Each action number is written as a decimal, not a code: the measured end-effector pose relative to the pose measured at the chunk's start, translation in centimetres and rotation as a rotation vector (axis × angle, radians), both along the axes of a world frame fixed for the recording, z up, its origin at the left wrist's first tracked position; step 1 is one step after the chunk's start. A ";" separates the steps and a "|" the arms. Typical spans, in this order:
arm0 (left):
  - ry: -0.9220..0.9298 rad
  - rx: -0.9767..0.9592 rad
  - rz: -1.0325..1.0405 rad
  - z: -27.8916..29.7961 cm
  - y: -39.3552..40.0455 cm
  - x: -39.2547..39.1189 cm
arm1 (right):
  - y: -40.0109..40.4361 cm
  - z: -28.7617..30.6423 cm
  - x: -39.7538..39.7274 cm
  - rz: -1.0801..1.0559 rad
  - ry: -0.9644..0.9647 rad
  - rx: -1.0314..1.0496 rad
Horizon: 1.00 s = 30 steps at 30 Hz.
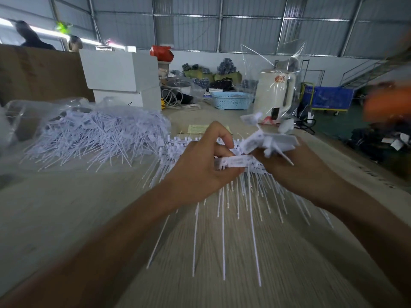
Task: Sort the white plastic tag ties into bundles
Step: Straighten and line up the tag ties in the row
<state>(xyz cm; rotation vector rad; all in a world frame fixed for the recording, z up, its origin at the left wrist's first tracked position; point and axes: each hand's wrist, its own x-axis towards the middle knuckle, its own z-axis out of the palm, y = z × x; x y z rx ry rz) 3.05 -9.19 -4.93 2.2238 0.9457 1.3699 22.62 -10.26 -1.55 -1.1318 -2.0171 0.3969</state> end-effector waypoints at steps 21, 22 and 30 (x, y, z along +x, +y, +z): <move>0.231 0.221 0.145 0.4 0.3 -1.5 | 0.0 -0.3 -0.3 0.070 0.464 -0.416; 0.234 0.238 0.159 0.4 0.4 -1.6 | 0.0 -0.3 -0.1 0.064 0.465 -0.432; 0.412 0.348 0.222 0.3 0.6 -1.5 | -0.2 -0.6 -0.5 0.131 0.365 -0.308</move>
